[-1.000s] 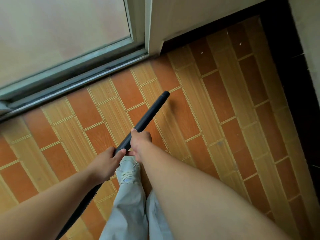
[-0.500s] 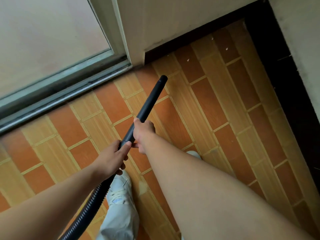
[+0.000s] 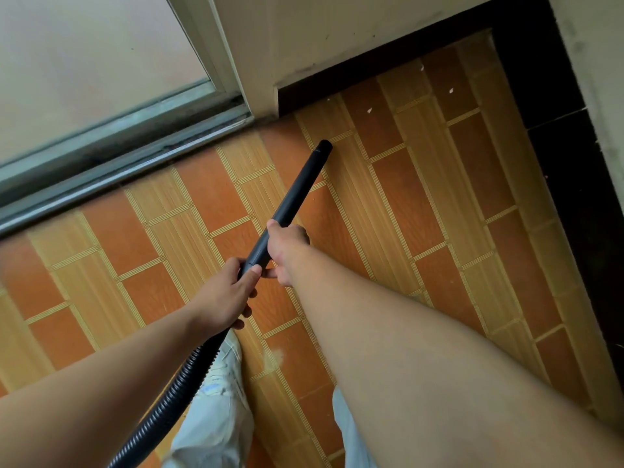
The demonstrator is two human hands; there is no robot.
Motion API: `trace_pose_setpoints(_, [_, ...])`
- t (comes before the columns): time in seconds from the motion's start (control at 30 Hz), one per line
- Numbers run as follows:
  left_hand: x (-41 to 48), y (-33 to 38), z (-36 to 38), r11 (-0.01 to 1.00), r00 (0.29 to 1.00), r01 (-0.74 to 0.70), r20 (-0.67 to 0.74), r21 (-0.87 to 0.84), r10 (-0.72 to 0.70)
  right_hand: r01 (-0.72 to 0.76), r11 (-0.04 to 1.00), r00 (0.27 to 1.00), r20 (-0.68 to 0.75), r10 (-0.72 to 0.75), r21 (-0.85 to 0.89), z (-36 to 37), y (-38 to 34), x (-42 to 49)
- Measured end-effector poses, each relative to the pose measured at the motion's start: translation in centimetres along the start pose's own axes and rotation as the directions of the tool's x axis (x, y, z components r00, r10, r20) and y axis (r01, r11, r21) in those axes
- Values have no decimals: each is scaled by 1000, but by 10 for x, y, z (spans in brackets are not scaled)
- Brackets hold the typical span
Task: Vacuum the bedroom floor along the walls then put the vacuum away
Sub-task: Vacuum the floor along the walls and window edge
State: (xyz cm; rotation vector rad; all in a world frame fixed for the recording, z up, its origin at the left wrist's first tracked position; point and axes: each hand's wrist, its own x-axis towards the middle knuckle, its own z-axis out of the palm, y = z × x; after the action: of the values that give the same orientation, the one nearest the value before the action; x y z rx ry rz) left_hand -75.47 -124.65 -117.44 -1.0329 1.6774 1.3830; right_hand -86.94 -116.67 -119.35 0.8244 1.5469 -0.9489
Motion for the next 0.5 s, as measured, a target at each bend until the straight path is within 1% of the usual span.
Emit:
trace_pose_setpoints(0.17, [0,2,-2,1000,1000,-9,-21,17,10,10,1000,1000,13,-10,-7,3,-4,3])
trace_pose_setpoints(0.33, [3,6,-4,985,988,-112,-91,130,124,38,999,999,10,-38,-5,10,-9,10])
trace_pose_setpoints(0.5, [4,2,0,965,962,-198,-154,175,225,49,999,999,-1,-49,-7,13,-11,22])
